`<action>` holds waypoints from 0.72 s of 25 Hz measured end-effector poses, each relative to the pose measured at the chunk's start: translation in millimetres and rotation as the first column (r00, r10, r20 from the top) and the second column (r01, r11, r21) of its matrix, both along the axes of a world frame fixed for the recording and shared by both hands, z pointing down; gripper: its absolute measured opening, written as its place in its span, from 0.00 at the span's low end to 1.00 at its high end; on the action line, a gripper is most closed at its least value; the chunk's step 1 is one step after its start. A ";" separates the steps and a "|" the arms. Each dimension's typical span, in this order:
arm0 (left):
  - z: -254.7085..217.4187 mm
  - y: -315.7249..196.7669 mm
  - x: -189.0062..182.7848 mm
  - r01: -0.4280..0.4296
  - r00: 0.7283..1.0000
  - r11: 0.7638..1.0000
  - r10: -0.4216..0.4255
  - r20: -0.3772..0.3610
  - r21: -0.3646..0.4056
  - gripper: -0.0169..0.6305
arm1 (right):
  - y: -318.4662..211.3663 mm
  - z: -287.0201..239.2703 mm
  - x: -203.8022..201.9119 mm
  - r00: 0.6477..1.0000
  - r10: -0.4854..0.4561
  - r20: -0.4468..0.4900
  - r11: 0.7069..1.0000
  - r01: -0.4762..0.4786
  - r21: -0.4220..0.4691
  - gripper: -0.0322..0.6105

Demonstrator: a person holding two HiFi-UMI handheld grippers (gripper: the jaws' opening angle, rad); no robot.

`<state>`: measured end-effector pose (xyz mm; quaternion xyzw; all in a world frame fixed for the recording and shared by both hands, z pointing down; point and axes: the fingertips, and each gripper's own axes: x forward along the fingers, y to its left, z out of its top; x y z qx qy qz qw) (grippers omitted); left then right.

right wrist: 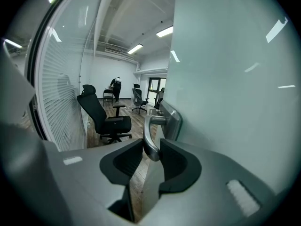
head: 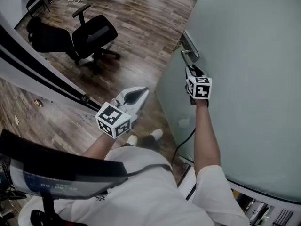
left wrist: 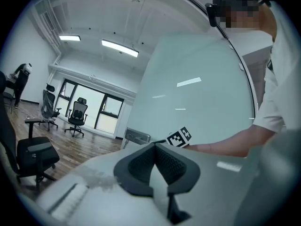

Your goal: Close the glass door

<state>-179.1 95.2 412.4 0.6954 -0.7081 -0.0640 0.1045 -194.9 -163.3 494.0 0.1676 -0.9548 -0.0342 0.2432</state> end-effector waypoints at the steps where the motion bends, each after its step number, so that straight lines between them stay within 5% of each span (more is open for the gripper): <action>1: -0.1 6.2 0.7 0.001 1.000 1.000 -0.001 -0.002 0.003 0.03 | 6.4 -0.2 -1.0 1.000 -0.007 0.001 1.000 0.007 0.000 0.23; 10: 6.6 46.4 4.3 0.035 0.999 0.999 -0.035 -0.014 0.011 0.03 | 63.6 2.7 -7.6 0.996 -0.087 0.000 0.996 0.087 -0.002 0.23; 18: -5.5 67.2 21.5 0.153 0.988 0.988 -0.153 -0.007 0.026 0.03 | 114.4 4.6 0.1 0.985 -0.174 0.011 0.985 0.174 0.007 0.23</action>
